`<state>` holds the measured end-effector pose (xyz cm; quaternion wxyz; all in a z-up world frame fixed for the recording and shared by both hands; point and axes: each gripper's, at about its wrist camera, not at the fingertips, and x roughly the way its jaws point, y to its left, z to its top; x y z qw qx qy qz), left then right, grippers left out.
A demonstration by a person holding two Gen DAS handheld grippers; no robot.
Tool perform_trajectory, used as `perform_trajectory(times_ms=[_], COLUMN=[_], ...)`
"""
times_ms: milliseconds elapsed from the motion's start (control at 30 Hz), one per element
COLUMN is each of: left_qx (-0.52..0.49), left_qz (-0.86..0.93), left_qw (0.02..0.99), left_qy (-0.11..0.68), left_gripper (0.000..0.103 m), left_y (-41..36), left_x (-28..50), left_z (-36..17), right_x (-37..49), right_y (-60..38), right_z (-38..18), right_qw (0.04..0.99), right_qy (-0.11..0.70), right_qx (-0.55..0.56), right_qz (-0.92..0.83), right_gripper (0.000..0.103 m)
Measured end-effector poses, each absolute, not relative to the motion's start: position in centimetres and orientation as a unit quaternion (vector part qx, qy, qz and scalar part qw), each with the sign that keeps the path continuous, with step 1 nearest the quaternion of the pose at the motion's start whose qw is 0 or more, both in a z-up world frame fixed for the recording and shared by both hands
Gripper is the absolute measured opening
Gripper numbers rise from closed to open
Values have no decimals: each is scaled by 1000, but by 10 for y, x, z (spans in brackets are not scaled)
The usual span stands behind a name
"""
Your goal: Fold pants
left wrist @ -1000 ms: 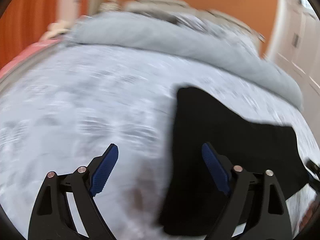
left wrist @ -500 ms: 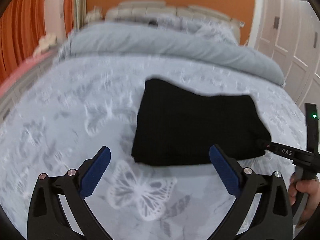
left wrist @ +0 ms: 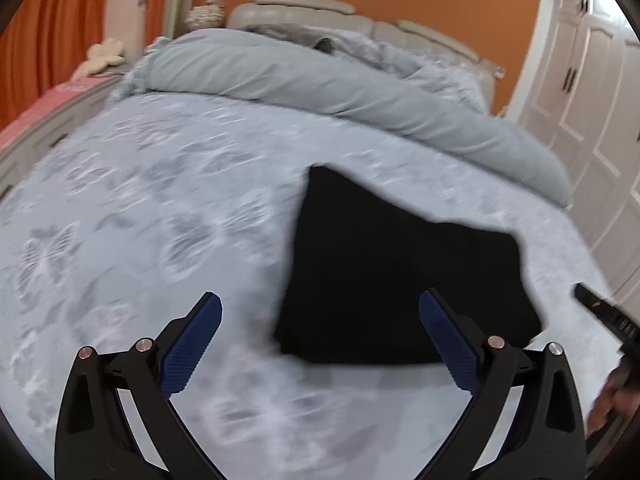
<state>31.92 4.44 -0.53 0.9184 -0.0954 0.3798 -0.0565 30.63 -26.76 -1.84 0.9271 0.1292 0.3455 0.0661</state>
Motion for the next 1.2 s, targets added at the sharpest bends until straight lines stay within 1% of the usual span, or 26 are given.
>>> perform_trajectory(times_ms=[100, 267, 333, 400, 433, 467, 500, 533, 567, 633, 667, 700, 733, 767, 800, 833, 900, 967, 1000, 1033, 1067, 1100, 1200], left_qx=[-89, -68, -70, -64, -53, -50, -66, -124, -149, -145, -133, -117, -109, -103, -95, -88, -76, -72, -69, -65, -63, -61, -57], left_qz=[-73, -14, 3, 35, 51, 55, 47, 30, 31, 47, 51, 41, 13, -6, -24, -34, -56, -51, -48, -42, -35, -35, -31], left_qw=[912, 903, 895, 885, 882, 878, 873, 866, 862, 869, 878, 889, 898, 902, 907, 908, 897, 882, 877, 875, 875, 874, 881], left_qy=[394, 423, 441, 461, 466, 473, 481, 484, 483, 471, 457, 440, 427, 419, 411, 409, 432, 463, 474, 477, 480, 481, 468], left_gripper=[97, 96, 96, 96, 98, 98, 98, 98, 98, 98, 96, 96, 97, 97, 97, 98, 98, 97, 97, 97, 95, 94, 95], left_y=[7, -5, 2, 15, 20, 28, 37, 51, 58, 60, 58, 57, 57, 57, 63, 69, 76, 76, 75, 73, 71, 70, 66], left_x=[356, 426, 450, 474, 480, 488, 492, 494, 493, 482, 473, 458, 440, 425, 403, 389, 357, 348, 345, 343, 343, 343, 342], left_z=[-2, -32, -47, -72, -83, -99, -111, -117, -116, -102, -92, -78, -64, -55, -48, -46, -57, -76, -89, -97, -107, -112, -116], right_x=[345, 414, 437, 454, 454, 454, 454, 454, 455, 446, 435, 422, 399, 357, 341, 330, 310, 308, 310, 311, 315, 317, 315], right_y=[-234, -226, -240, -260, -275, -287, -293, -296, -294, -286, -284, -284, -283, -283, -284, -284, -285, -286, -285, -283, -280, -279, -282], right_z=[-18, -53, -77, -97, -106, -112, -116, -117, -115, -99, -88, -77, -63, -51, -51, -54, -70, -89, -96, -101, -109, -115, -120], right_qw=[925, 913, 904, 899, 900, 899, 895, 893, 892, 896, 900, 904, 910, 916, 917, 915, 903, 894, 890, 888, 883, 883, 886], right_qy=[358, 395, 416, 425, 410, 399, 395, 395, 398, 400, 395, 388, 379, 374, 377, 383, 412, 432, 438, 440, 447, 449, 442], right_qx=[93, 92, 94, 108, 144, 179, 203, 213, 209, 191, 182, 176, 169, 143, 128, 120, 114, 120, 125, 129, 132, 127, 131], right_qz=[82, 50, 23, 8, 23, 35, 44, 47, 46, 34, 20, 12, 16, 27, 26, 27, 30, 27, 34, 44, 56, 53, 55], right_gripper=[29, 29, 23, 20, 17, 16, 14, 14, 14, 15, 18, 25, 37, 48, 61, 63, 63, 63, 61, 43, 32, 30, 34])
